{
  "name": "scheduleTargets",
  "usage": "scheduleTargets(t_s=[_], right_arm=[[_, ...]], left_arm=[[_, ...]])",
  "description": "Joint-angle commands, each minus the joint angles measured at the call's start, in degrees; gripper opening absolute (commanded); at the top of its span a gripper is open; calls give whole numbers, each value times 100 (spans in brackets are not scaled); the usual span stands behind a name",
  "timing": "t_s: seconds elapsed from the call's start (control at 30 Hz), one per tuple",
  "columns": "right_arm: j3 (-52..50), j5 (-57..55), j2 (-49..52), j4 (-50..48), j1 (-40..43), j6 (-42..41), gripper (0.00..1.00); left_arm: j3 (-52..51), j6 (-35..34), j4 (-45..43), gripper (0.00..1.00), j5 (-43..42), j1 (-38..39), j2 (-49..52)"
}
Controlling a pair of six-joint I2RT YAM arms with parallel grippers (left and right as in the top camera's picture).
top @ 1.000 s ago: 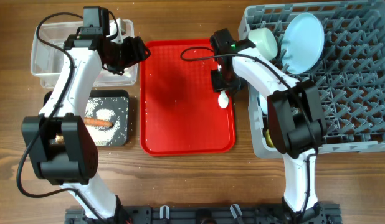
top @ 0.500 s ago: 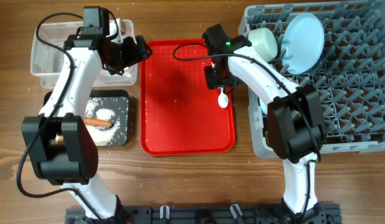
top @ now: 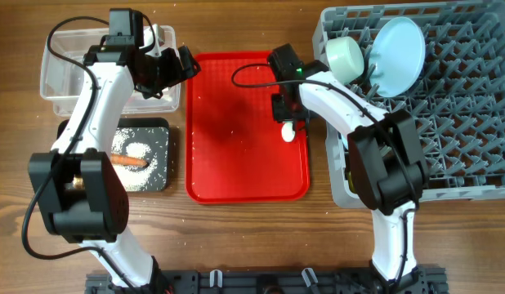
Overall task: Sort waste into correct bins and load items into the dishwasher rack
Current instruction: 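Grasp the white spoon on the red tray with the right gripper, then carry the white spoon into the rack and release it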
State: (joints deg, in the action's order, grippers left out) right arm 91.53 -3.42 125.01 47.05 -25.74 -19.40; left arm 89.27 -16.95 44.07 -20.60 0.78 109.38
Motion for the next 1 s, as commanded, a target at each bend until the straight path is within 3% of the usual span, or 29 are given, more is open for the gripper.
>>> scheduleTargets(t_s=[0.0, 0.1, 0.27, 0.47, 0.57, 0.67, 0.87, 0.9, 0.93, 0.97], right_arm=[[-166, 188, -50, -28, -9, -50, 21], [-166, 269, -50, -31, -9, -63, 4], [424, 597, -245, 595, -7, 7, 4], [739, 413, -2065, 1646, 284, 319, 4], [737, -341, -2922, 2789, 1010, 308, 4], [734, -645, -3143, 3416, 1880, 284, 4], [-278, -748, -3126, 3189, 3093, 247, 5], [-431, -592, -3126, 3104, 3270, 256, 6], [-525, -389, -3126, 3008, 3383, 295, 19], [-575, -315, -3126, 2955, 3451, 293, 44]], left_arm=[[-2, -24, 4, 100, 76, -9, -87], [-2, -24, 4, 100, 76, -9, -87], [-2, -24, 4, 100, 76, -9, -87], [-2, -24, 4, 100, 76, -9, -87], [-2, -24, 4, 100, 76, -9, -87], [-2, -24, 4, 100, 76, -9, -87], [-2, -24, 4, 100, 76, -9, -87], [-2, -24, 4, 100, 76, -9, -87], [-2, -24, 4, 100, 76, -9, -87], [-2, -24, 4, 100, 76, -9, -90]])
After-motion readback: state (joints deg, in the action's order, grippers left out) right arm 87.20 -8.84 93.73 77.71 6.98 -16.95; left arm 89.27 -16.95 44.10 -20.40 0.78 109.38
